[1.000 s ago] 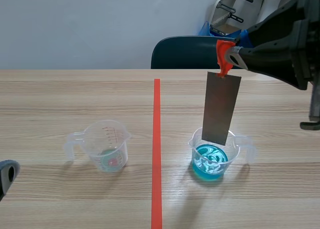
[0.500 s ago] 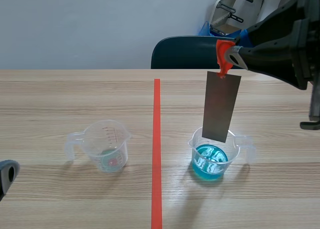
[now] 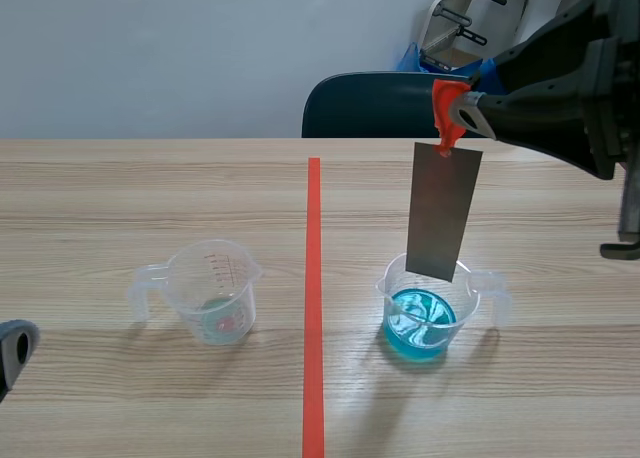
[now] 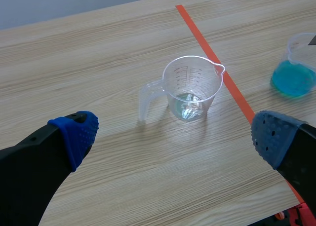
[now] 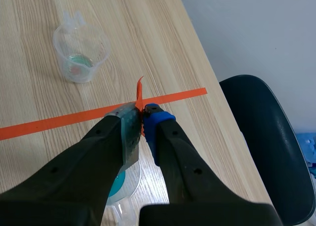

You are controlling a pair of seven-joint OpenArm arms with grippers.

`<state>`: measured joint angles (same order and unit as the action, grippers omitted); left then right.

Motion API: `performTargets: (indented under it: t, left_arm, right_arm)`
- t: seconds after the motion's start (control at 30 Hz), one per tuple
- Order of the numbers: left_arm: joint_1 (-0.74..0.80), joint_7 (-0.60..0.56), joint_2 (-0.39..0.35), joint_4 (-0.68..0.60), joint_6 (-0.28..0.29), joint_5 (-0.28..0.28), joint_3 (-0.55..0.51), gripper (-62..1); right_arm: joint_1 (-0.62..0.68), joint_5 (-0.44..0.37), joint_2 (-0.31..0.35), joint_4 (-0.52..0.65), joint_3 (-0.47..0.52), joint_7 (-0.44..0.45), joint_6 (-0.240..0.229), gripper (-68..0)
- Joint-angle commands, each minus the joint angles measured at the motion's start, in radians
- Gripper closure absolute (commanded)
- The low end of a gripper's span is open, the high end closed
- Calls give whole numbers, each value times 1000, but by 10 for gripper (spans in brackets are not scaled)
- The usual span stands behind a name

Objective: Do the redox reaction experiment

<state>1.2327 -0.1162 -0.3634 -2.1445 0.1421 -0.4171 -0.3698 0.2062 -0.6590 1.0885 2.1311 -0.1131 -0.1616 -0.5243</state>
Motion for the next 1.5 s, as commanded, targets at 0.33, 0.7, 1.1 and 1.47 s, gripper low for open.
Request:
performTargets:
  t: [0.33, 0.7, 1.1, 1.47]
  left_arm:
    - [0, -14, 2, -9, 2, -6, -3, -623]
    - [0, -14, 2, -9, 2, -6, -3, -623]
    - [0, -14, 2, -9, 2, -6, -3, -623]
    - [0, -14, 2, -9, 2, -6, -3, -623]
  right_arm:
    - [-13, -3, 3, 3, 4, 19, 6, -8]
    - [-13, -3, 3, 3, 4, 19, 6, -8]
    - [-13, -3, 3, 3, 4, 23, 6, -8]
    - [-13, -3, 3, 3, 4, 23, 6, -8]
